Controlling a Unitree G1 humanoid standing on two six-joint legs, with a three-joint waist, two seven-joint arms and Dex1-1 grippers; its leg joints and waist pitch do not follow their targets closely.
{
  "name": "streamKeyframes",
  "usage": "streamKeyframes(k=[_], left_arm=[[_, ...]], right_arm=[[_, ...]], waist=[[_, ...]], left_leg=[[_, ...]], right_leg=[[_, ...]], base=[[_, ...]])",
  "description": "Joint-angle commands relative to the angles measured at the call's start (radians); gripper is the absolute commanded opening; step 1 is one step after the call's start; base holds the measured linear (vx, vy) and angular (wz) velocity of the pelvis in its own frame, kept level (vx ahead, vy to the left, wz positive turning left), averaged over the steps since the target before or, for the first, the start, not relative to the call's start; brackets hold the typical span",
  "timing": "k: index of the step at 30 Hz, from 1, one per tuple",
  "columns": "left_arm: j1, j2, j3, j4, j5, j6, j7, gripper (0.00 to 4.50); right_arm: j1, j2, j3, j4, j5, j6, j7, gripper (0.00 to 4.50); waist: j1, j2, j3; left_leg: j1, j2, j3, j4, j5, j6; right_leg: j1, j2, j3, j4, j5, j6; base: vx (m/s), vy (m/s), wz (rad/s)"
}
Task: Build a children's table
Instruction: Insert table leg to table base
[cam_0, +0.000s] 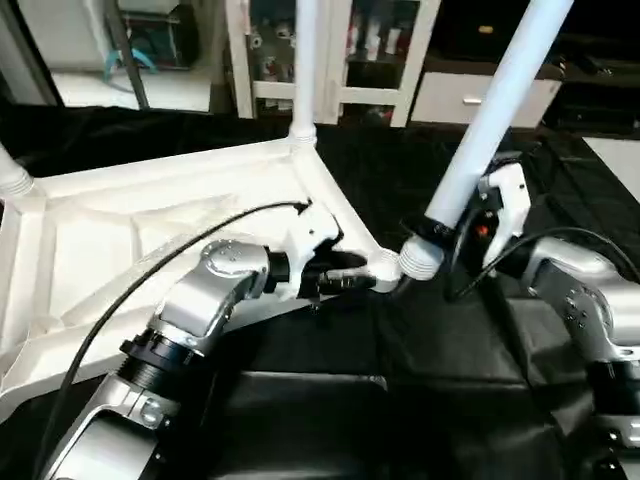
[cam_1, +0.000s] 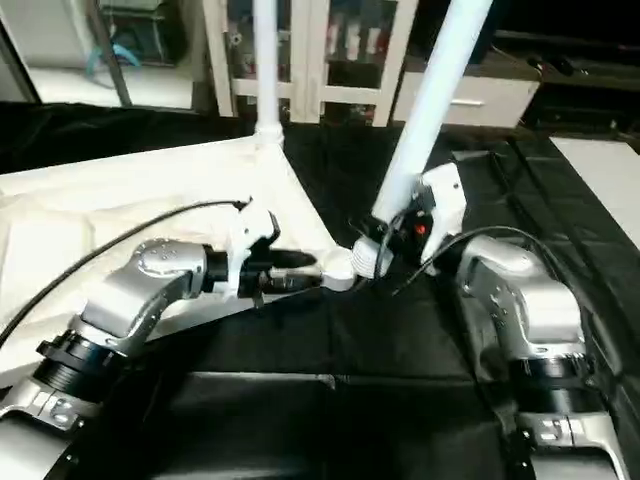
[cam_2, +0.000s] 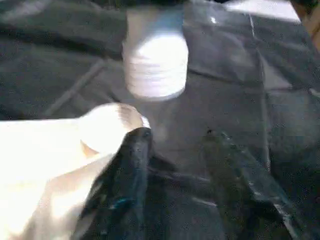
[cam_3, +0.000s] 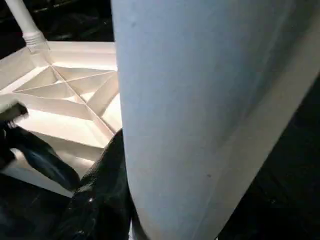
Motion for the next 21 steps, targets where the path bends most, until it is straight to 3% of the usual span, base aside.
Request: streamKeyframes(k=[1,5,10,13,17,20,21], left_arm=[[0.003,0.009,-0.029,0.011,0.027,-0.020,-0.013,2.35],[-0.010,0.025,-0.057,0.093,0.090,-0.082,0.014,2.79],[-0.023,0.038,-0.060,0.165,0.150,-0.133,0.053,3.10],[-0.024,0.039,-0.053,0.178,0.150,-0.138,0.059,3.33],[-0.028,0.021,0.008,0.181,0.112,-0.139,0.069,3.33],[-0.028,0.020,0.017,0.174,0.105,-0.123,0.061,3.33],[-0.029,0.025,0.009,0.180,0.115,-0.115,0.060,3.33]], right_arm=[[0.008,-0.013,-0.002,-0.042,0.017,0.018,0.002,1.84],[0.025,-0.023,0.003,-0.068,0.007,0.026,0.010,1.84],[0.036,-0.033,0.008,-0.086,0.003,0.033,0.022,1.84],[0.038,-0.037,0.010,-0.090,0.003,0.036,0.028,1.84],[0.031,-0.039,0.012,-0.087,0.002,0.036,0.037,1.84],[0.028,-0.039,0.014,-0.083,0.000,0.035,0.039,1.84],[0.026,-0.038,0.015,-0.080,-0.002,0.034,0.041,1.84]], waist=[[0.001,0.007,-0.070],[-0.004,0.009,-0.069],[-0.005,0.009,-0.072],[-0.005,0.008,-0.072],[-0.003,0.002,-0.072],[-0.002,0.003,-0.071],[0.000,-0.003,-0.071]], left_leg=[[0.014,0.069,-0.032,-0.080,-0.066,0.017],[0.015,0.068,-0.032,-0.080,-0.080,0.021],[0.015,0.070,-0.032,-0.080,-0.066,0.021],[0.014,0.069,-0.032,-0.080,-0.066,0.026],[0.014,0.070,-0.030,-0.079,-0.055,0.032],[0.013,0.070,-0.030,-0.079,-0.060,0.034],[0.012,0.070,-0.031,-0.079,-0.056,0.038]], right_leg=[[0.059,-0.084,0.043,-0.068,-0.047,-0.272],[0.055,-0.079,0.043,-0.074,-0.071,-0.254],[0.055,-0.080,0.041,-0.070,-0.039,-0.266],[0.055,-0.081,0.042,-0.068,-0.040,-0.266],[0.054,-0.082,0.041,-0.067,-0.026,-0.280],[0.054,-0.083,0.042,-0.068,-0.040,-0.280],[0.055,-0.084,0.042,-0.068,-0.048,-0.275]], base=[[0.000,0.000,0.00],[0.000,0.000,0.00],[0.000,0.000,0.00],[0.000,0.000,0.00],[0.000,0.000,0.00],[0.000,0.000,0.00],[0.000,0.000,0.00]])
